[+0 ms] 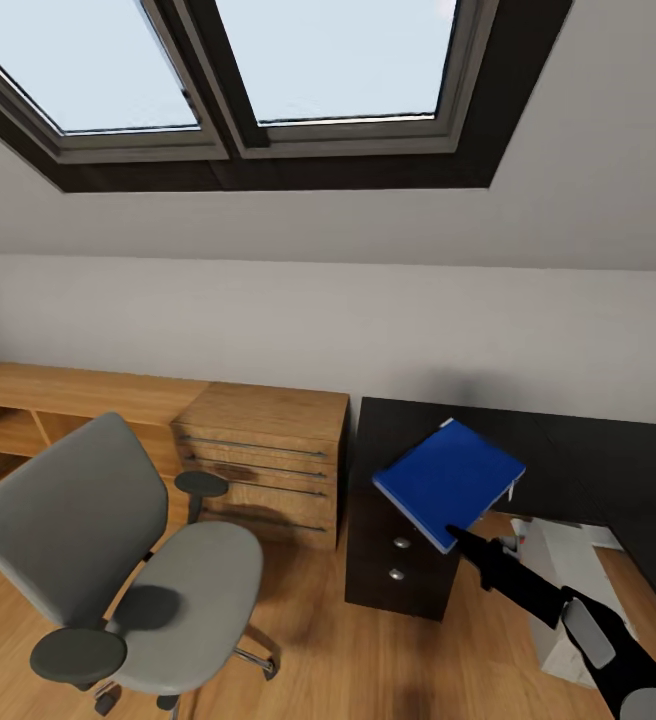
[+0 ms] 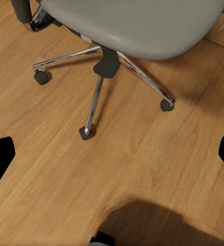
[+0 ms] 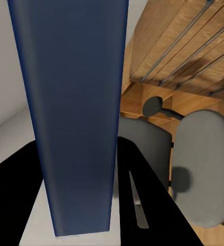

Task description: In the bedroom, organize the workspace by keeping the computer under the desk, ensuring the monitor is on the desk, placing the keyboard on the desk next to the monitor, placing the mouse on the desk next to the keyboard, moving the folder from the swivel chair onto the desk next to the mouse, stacking the notebook on top of the folder with the pen on top of the notebook, and positioning the swivel chair next to the desk.

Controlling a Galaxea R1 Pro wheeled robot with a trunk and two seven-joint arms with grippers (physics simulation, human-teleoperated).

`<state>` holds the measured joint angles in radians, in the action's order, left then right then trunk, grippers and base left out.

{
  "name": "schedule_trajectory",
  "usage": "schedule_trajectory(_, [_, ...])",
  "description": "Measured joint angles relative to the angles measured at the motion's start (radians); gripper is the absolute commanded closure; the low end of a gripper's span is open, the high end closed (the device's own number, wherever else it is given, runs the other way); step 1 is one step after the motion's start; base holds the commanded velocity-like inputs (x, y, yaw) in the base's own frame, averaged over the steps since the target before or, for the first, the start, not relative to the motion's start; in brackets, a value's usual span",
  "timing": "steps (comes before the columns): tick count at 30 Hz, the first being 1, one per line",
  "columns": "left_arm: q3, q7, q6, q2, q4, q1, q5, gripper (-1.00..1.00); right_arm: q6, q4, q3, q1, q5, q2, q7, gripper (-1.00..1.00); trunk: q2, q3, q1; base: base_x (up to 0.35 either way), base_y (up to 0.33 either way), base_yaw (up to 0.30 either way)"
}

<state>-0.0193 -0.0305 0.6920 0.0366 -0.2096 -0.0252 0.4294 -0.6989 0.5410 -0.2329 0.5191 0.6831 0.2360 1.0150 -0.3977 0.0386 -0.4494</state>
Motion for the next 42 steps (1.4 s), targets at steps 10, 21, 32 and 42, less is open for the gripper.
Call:
schedule_trajectory(10, [0.0,0.0,-0.001,0.0,0.0,0.0,0.0,-1.0,-0.02,0.002,-0.042,0.0,-0.002,0.013,-0.028,1.0,0.0,0.0,0.0,0.0,0.0,0.0])
schedule_trajectory(21, [-0.001,0.0,-0.001,-0.008,0.0,0.0,0.0,-1.0,-0.17,0.074,-0.047,0.001,0.001,0.065,-0.158,1.0,0.0,0.0,0.0,0.0,0.0,0.0])
schedule_trajectory(32, [-0.003,0.0,-0.001,-0.014,0.0,0.0,0.0,-1.0,-0.21,0.211,-0.13,0.006,0.01,0.07,-0.357,1.0,0.0,0.0,0.0,0.0,0.0,0.0])
schedule_trajectory(42, [-0.003,0.0,0.0,-0.014,0.0,0.0,0.0,-1.0,-0.335,0.304,-0.149,0.053,0.009,0.102,-0.431,1.0,0.0,0.0,0.0,0.0,0.0,0.0])
